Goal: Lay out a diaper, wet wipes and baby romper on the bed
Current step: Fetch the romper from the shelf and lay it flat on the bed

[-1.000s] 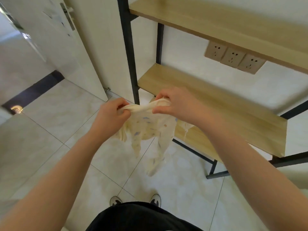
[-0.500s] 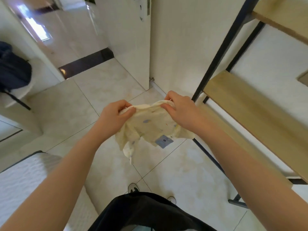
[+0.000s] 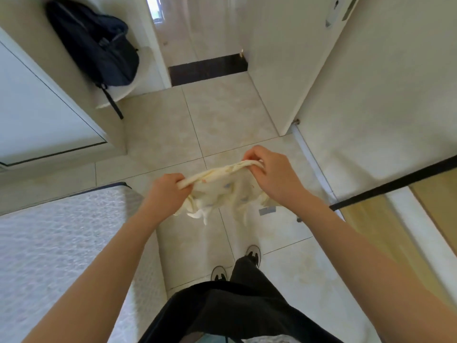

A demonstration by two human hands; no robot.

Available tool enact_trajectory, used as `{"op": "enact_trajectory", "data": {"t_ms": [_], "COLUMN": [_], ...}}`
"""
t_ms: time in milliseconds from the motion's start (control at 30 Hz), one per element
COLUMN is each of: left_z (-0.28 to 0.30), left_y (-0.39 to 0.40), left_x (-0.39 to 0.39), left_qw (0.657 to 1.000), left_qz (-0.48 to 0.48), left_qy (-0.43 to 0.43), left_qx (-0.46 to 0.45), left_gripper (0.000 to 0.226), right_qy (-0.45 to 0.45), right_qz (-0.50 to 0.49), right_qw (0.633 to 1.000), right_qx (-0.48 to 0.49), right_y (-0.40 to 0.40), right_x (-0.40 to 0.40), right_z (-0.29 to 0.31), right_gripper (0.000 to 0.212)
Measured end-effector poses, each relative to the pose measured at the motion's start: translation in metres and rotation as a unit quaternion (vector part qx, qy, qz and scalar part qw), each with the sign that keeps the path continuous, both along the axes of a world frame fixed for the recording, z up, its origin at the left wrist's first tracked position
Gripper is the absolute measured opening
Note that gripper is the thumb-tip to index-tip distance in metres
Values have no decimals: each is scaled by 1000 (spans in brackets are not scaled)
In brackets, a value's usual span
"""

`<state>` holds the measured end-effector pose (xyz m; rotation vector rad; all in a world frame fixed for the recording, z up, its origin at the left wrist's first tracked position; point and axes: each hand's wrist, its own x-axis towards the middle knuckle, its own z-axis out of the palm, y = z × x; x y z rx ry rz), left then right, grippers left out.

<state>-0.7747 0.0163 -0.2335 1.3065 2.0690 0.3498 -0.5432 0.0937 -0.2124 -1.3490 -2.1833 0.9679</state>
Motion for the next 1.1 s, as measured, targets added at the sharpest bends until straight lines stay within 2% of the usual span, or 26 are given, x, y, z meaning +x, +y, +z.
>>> {"op": "enact_trajectory", "data": {"t_ms": [133, 267, 367, 467, 633, 733, 767, 933, 1000, 1100], "left_z": [4, 16, 26, 38, 54, 57, 58, 66, 68, 67], "left_y": [17, 44, 67, 86, 107, 114, 116, 123, 125, 125], "left_x": [-29, -41, -48, -53, -58, -67, -71, -94, -107, -131], "left_qw": [994, 966, 937, 923, 906, 926, 933, 947, 950, 953], "left_qz": [77, 159, 241, 285, 334, 315, 302, 242, 211, 186], "left_qy": [-68, -178, -206, -206, -175, -77, -43, 55, 80, 87], "left_qx": [35, 102, 147, 154, 190, 193, 194, 202, 217, 225], "left_gripper": [14, 27, 33, 34, 17, 8, 9, 21, 23, 24], "right_qy": [-8, -16, -29, -59, -93, -141, -133, -55, -58, -68], "right_qz": [53, 120, 176, 234, 347, 438, 447, 399, 416, 480], "right_qw": [998, 989, 979, 964, 920, 876, 874, 912, 906, 872], "right_qx": [-35, -79, -100, -108, -154, -146, -139, -75, -43, -63], "right_y": [28, 65, 97, 126, 162, 182, 189, 225, 230, 228], "right_x": [-25, -49, -65, -81, -109, -135, -146, -208, -236, -282], "right_z": [-11, -20, -24, -27, -33, -30, -28, -20, -17, -18], "right_gripper": [10, 7, 7, 9, 10, 22, 24, 26, 36, 52]}}
